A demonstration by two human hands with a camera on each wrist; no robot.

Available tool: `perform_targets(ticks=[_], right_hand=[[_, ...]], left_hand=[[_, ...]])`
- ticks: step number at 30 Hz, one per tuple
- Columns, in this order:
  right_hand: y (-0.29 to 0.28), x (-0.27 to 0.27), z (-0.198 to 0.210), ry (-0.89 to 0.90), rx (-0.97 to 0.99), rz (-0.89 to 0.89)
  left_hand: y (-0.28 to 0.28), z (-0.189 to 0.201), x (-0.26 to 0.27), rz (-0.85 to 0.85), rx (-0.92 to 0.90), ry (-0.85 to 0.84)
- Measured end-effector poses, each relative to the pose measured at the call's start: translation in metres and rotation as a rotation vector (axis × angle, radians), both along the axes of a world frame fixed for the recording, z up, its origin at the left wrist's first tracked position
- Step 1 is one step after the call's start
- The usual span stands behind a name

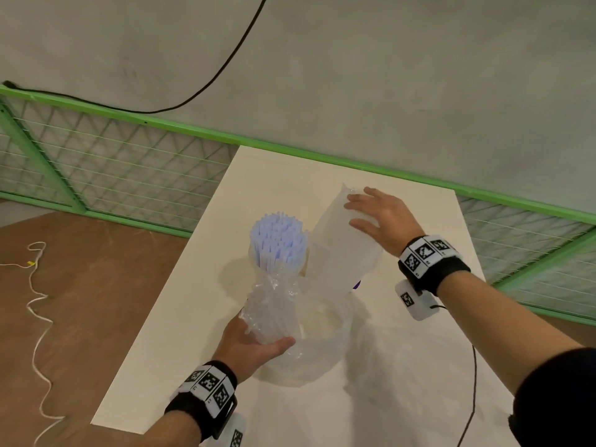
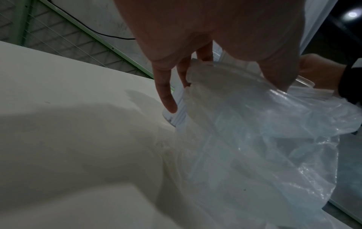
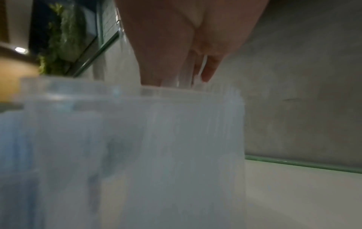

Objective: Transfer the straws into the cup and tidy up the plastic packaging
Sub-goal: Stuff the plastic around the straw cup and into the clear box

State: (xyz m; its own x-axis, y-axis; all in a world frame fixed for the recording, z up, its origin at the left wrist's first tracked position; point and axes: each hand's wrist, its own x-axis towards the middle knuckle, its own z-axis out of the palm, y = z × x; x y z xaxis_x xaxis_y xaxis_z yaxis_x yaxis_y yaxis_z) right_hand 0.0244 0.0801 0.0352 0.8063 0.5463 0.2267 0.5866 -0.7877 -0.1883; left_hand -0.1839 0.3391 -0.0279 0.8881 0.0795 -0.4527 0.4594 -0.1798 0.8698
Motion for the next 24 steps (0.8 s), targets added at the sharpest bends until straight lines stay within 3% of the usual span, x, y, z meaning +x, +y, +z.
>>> perform_targets(ticks=[3,6,17,24], right_hand=[[-0.003,-0.005,-0.009,0.107,-0.256,-0.047],[-0.004,-0.007,-0.003,0.133,-0.372,-0.052],[0.025,0.004,-0.008,0.075,-0.346,-0.311],[0.025,0.006,-0.009,0.063,-0.386,-0.290]], left_hand=[[-0.001,0.004,0.000,-0.012,0.011,0.009],[-0.002,0.004,0.001,-0.006,0.011,0.000],[-0.003,0.004,0.003,-0.028,0.020,0.032],[-0.004,0.006,0.003,0.001,-0.001,0.033]])
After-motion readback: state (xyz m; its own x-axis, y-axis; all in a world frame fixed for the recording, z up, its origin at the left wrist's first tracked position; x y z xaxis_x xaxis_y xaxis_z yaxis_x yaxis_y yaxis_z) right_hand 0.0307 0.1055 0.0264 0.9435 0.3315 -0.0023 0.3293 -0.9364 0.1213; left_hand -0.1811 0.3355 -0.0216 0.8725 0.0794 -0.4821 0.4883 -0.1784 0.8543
